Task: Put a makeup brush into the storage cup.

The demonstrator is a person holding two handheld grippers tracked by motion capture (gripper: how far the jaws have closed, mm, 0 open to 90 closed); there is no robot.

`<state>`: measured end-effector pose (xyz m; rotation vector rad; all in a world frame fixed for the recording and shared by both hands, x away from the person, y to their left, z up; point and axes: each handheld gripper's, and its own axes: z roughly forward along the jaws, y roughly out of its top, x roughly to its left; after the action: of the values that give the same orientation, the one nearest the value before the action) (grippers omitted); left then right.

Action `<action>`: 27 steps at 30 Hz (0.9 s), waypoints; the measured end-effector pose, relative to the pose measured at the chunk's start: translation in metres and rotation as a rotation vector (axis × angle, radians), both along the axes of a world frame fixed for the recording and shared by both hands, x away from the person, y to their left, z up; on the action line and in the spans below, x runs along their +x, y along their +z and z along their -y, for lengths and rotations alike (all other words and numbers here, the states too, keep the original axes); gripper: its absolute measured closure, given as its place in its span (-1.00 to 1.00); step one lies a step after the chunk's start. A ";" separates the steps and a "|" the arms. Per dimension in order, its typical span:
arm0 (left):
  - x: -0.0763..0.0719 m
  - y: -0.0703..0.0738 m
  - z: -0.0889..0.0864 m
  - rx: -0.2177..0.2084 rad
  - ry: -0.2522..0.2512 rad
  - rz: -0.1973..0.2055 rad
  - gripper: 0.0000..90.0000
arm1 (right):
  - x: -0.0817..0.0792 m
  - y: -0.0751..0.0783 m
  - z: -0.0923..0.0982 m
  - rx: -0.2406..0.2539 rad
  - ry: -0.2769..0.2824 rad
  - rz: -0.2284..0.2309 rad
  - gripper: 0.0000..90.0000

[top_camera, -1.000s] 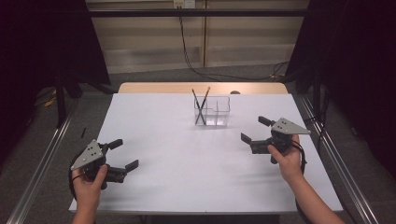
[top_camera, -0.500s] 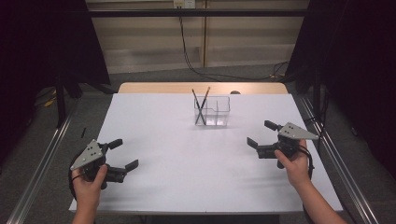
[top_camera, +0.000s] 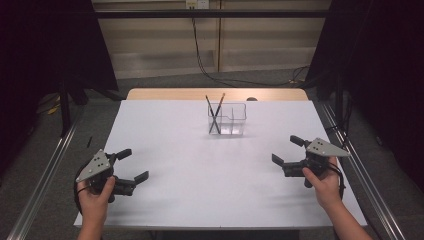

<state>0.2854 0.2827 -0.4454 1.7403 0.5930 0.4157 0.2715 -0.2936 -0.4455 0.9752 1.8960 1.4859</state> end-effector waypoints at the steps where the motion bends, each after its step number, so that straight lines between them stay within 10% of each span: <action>1: 0.000 0.000 0.000 0.000 -0.001 0.000 -1.00 | -0.001 0.000 0.001 0.000 0.000 0.000 -0.95; 27: 0.000 0.001 0.001 0.005 0.000 0.008 -1.00 | -0.024 -0.007 0.024 0.012 -0.059 -0.004 -0.95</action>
<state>0.2854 0.2816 -0.4448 1.7430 0.5866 0.4249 0.2479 -0.3176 -0.4525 1.0312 1.8475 1.4644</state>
